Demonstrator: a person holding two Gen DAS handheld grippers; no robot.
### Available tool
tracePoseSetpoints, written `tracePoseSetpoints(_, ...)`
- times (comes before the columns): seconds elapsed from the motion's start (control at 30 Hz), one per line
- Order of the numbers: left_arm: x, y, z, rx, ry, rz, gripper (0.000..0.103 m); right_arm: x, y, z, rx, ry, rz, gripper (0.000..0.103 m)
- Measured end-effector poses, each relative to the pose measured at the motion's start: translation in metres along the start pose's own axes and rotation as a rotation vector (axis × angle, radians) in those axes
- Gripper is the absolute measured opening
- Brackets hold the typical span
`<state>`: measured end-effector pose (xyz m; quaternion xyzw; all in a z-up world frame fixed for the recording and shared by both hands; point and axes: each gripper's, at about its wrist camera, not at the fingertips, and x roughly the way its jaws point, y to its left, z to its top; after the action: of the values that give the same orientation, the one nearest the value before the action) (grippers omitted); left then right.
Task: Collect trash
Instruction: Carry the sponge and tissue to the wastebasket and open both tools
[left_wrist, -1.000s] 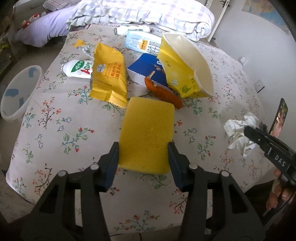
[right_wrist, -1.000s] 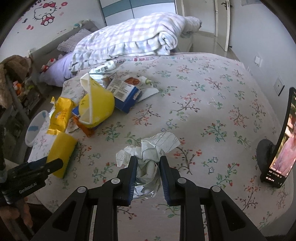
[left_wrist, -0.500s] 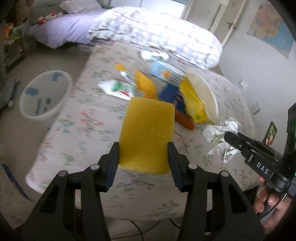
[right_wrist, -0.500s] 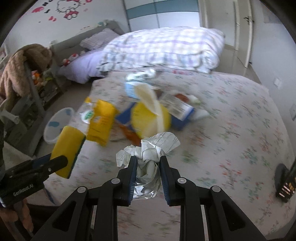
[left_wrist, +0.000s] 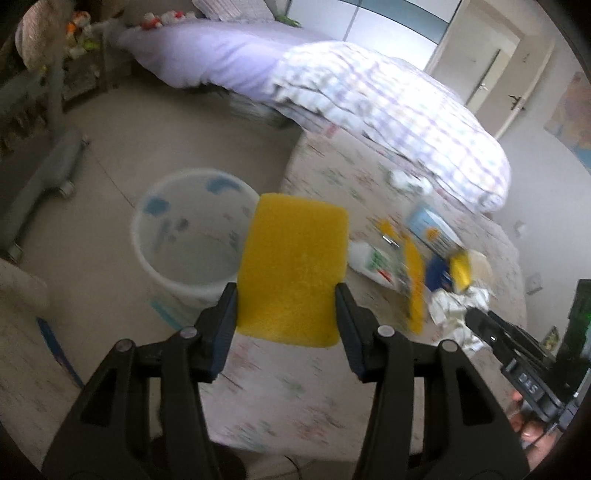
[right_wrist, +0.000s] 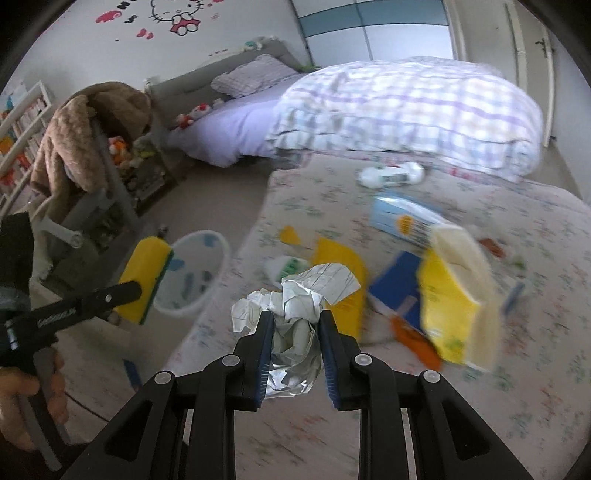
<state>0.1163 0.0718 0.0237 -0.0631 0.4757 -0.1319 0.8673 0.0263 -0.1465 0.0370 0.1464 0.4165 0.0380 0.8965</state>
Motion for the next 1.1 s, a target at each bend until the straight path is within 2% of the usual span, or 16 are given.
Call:
tracePoseSetpoints(0.17,0.021,0.027,0.017,0.006,-0.028,0.054,0.053,0.032,0.028,0.02,-0.025,0.008,0.052,0.026)
tracePoseSetpoints(0.37,0.05,0.054,0.022,-0.003,-0.016,0.112,0.053,0.078,0.047,0.036,-0.023,0.026,0.104,0.026)
tracePoseSetpoints(0.5,0.058,0.076,0.027,-0.045,-0.03,0.135,0.054,0.112,0.057,0.042,0.014,0.055,0.132,0.026)
tracePoseSetpoints(0.6,0.062,0.085,0.025,-0.044,-0.029,0.154,0.059,0.129,0.066,0.047,0.01,0.058,0.141,0.026)
tracePoseSetpoints(0.67,0.065,0.088,0.026,-0.047,-0.012,0.178,0.075,0.137,0.074,0.049,-0.01,0.058,0.141,0.026)
tracePoseSetpoints(0.77,0.058,0.098,0.028,-0.088,-0.01,0.232,0.083,0.147,0.084,0.054,-0.041,0.056,0.133,0.026)
tracePoseSetpoints(0.93,0.046,0.111,0.027,-0.145,-0.047,0.258,0.093,0.152,0.097,0.059,-0.065,0.061,0.146,0.026)
tracePoseSetpoints(1.1,0.04,0.122,0.021,-0.176,-0.05,0.306,0.097,0.161,0.113,0.061,-0.095,0.068,0.153,0.026)
